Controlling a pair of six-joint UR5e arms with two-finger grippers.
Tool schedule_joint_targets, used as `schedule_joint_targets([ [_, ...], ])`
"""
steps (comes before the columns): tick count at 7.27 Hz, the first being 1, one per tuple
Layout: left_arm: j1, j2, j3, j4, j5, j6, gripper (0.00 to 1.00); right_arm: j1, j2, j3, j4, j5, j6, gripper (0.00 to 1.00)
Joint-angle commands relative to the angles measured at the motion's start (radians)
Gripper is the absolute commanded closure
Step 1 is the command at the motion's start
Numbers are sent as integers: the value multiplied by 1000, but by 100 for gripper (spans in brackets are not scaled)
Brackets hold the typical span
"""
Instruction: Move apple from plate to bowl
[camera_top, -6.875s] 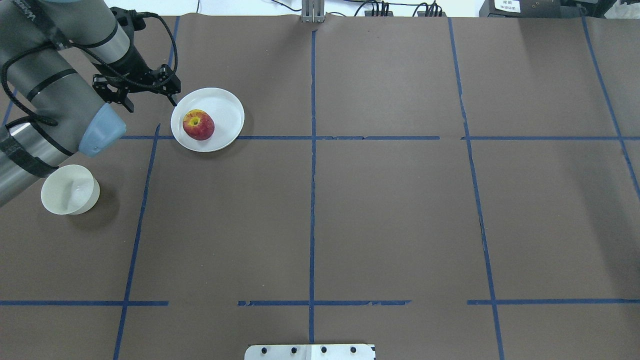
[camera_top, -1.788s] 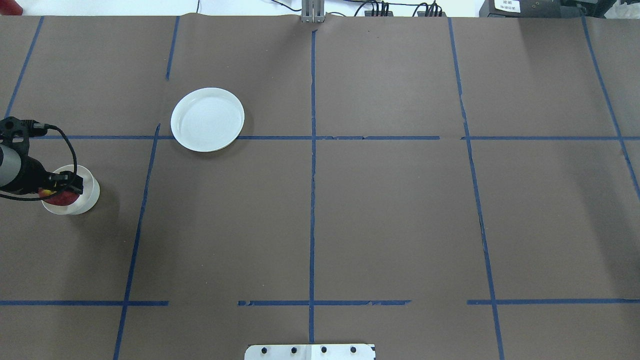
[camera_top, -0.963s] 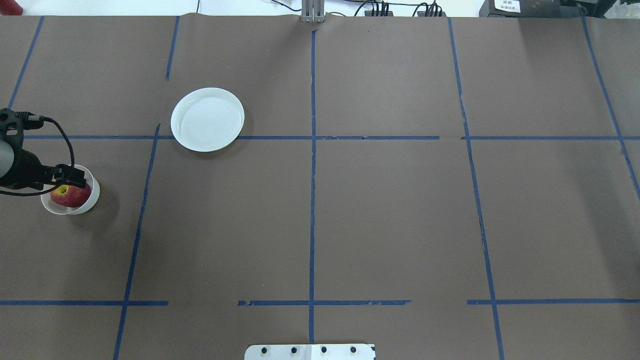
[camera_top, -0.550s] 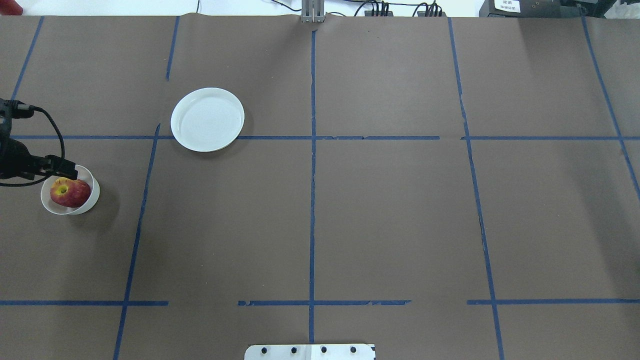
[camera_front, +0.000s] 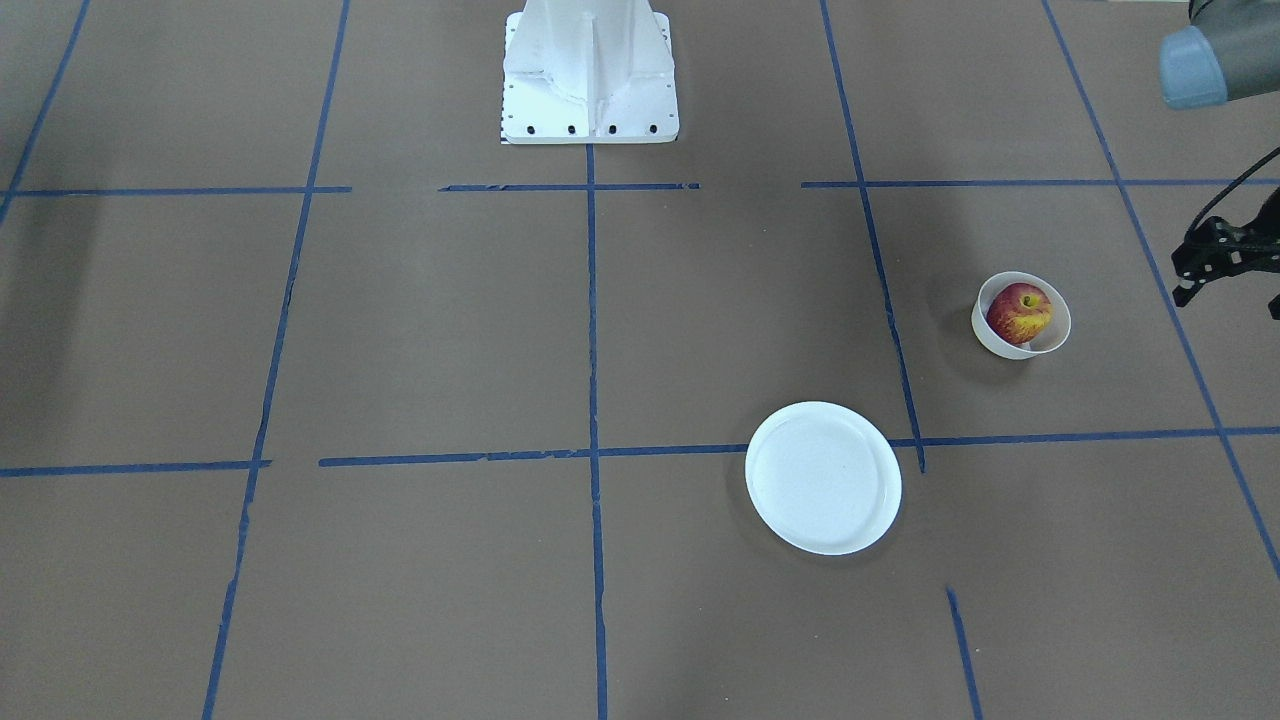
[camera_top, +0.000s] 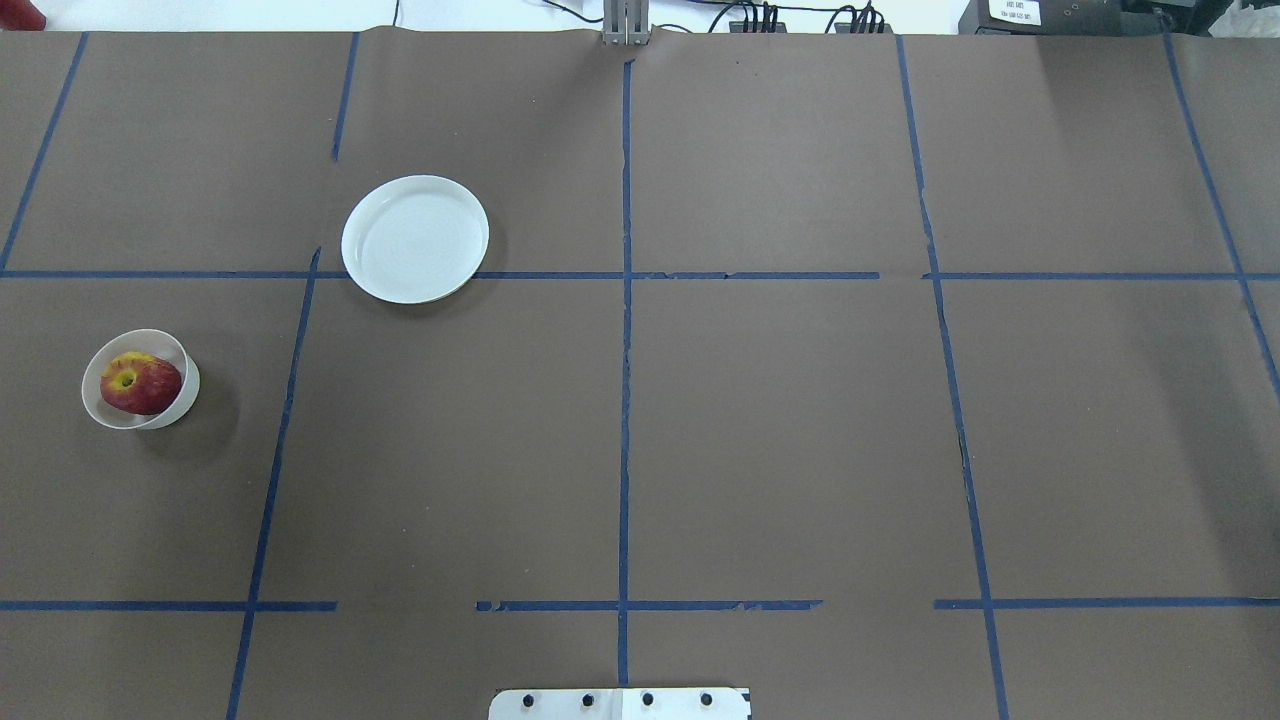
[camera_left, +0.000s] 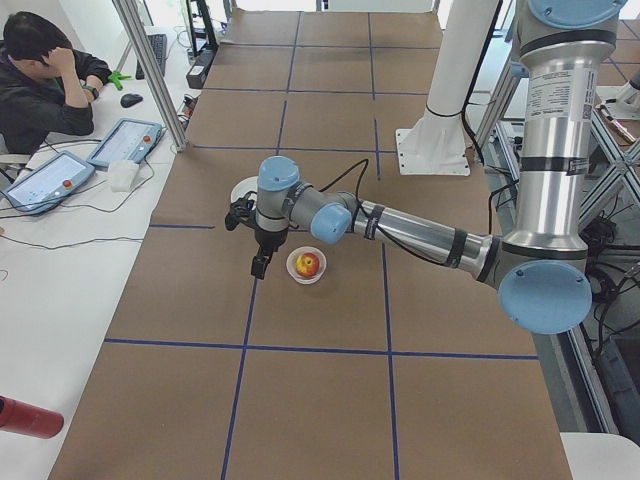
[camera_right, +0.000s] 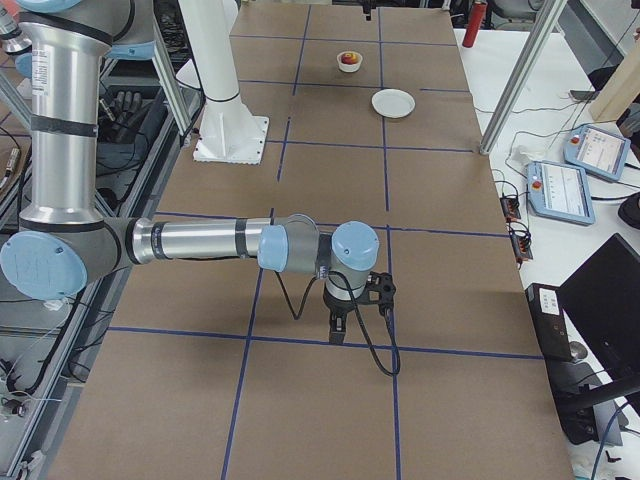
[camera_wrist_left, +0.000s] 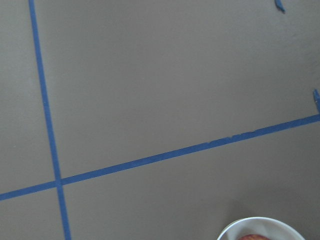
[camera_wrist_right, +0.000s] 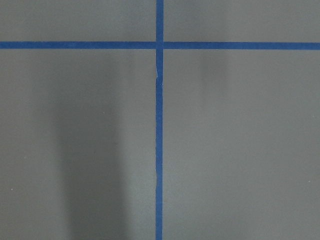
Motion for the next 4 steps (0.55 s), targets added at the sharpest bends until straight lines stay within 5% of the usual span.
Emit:
schedule_joint_targets([
  [1, -207, 10, 57, 200, -117, 239, 0, 0, 0, 0, 0, 0, 0, 0],
  [4, -246, 16, 275, 213, -214, 300, 0, 2, 0, 0, 0, 0, 0, 0],
])
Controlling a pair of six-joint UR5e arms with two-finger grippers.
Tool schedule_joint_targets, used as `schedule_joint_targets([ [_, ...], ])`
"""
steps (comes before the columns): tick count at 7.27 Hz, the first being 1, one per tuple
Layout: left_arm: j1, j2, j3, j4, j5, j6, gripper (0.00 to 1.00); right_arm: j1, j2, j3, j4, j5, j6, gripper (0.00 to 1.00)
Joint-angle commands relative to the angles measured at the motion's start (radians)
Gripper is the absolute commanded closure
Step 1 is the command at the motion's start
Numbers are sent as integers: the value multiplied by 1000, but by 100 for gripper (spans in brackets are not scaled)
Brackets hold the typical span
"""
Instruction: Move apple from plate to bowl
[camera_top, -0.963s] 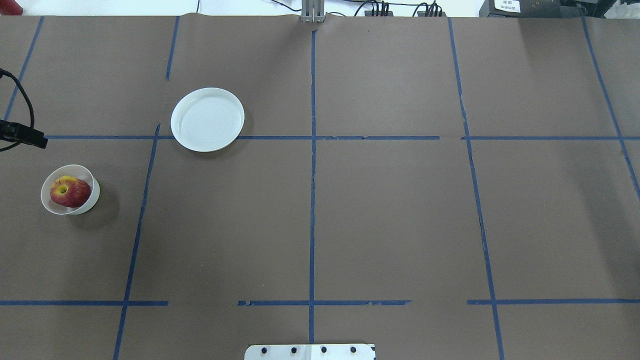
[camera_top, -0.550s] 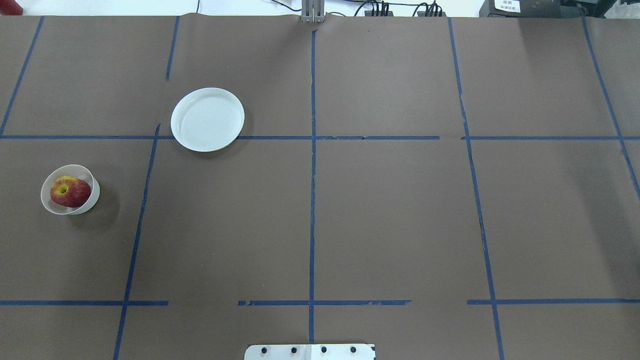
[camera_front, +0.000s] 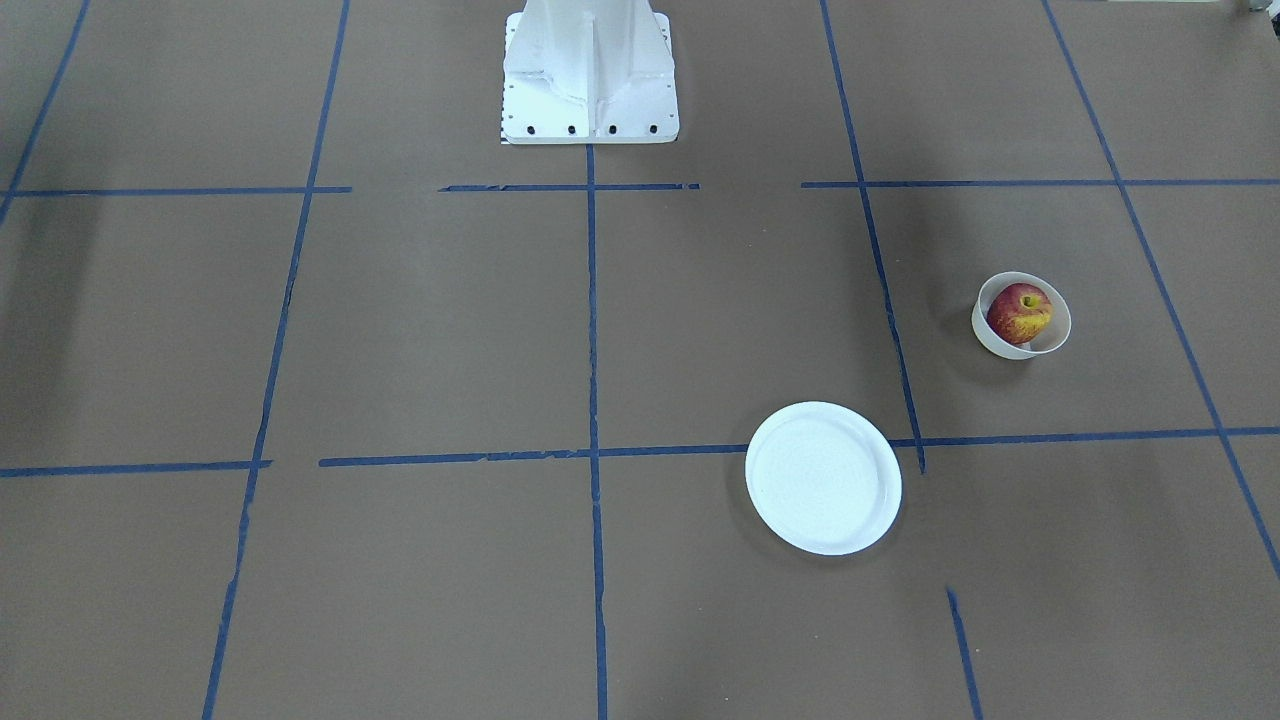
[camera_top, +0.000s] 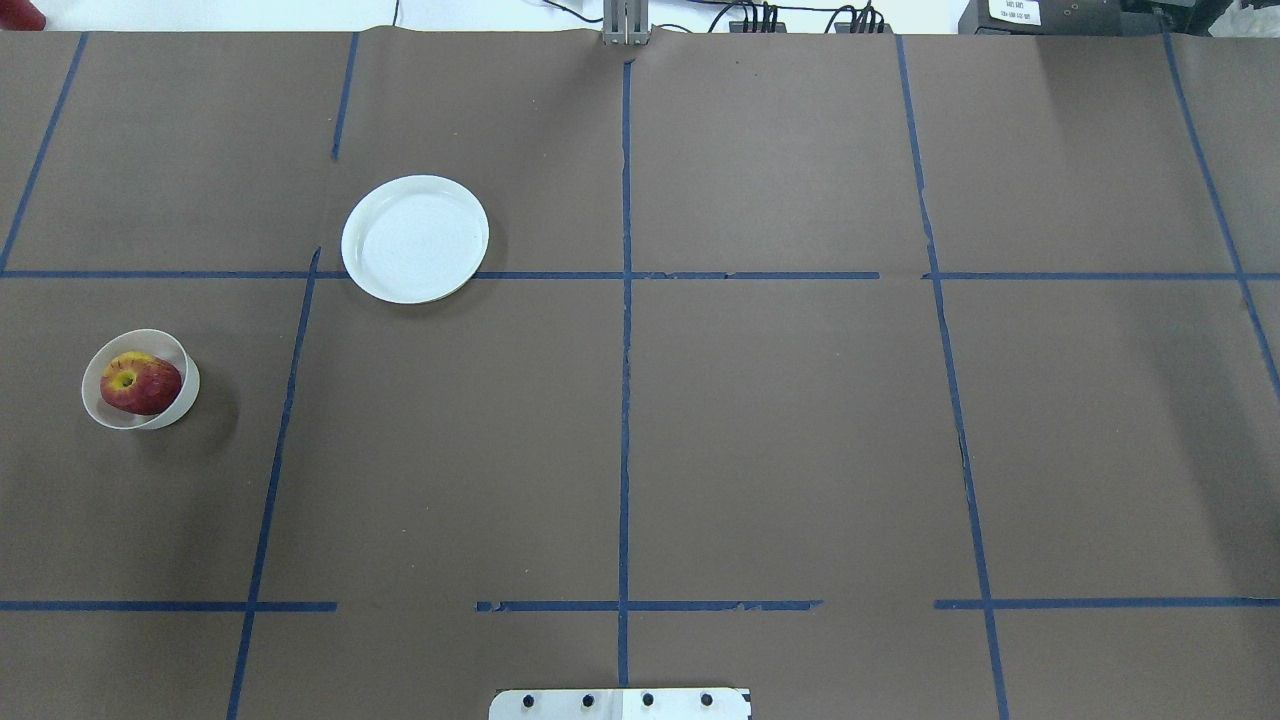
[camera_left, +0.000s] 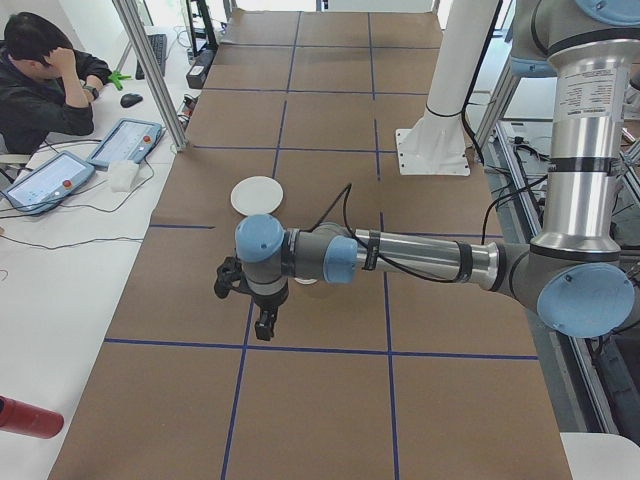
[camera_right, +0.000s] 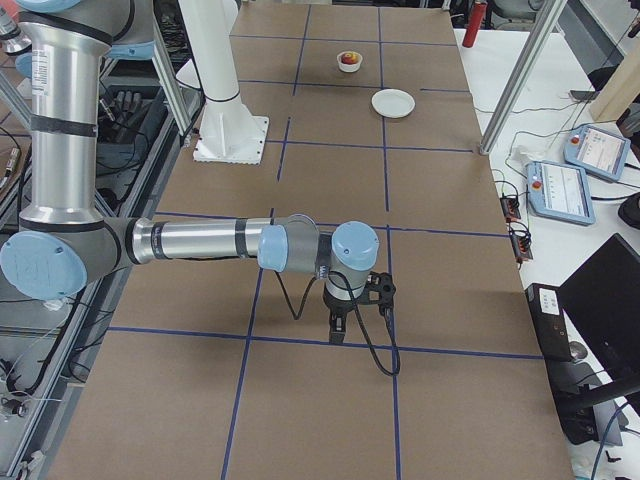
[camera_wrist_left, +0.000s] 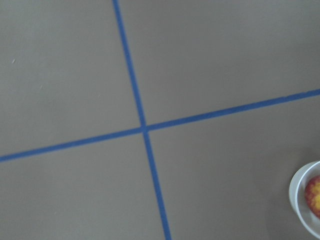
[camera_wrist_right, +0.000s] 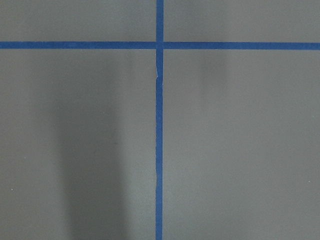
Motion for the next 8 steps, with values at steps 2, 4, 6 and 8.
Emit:
schedule_joint_targets([
  [2, -13, 0, 78, 3, -29, 15, 0, 0, 0, 0, 0, 0, 0, 0],
  [4, -45, -7, 66, 4, -13, 15, 0, 0, 0, 0, 0, 0, 0, 0],
  [6, -65, -15, 31, 7, 22, 15, 0, 0, 0, 0, 0, 0, 0, 0],
  [8, -65, -14, 23, 7, 53, 15, 0, 0, 0, 0, 0, 0, 0, 0],
])
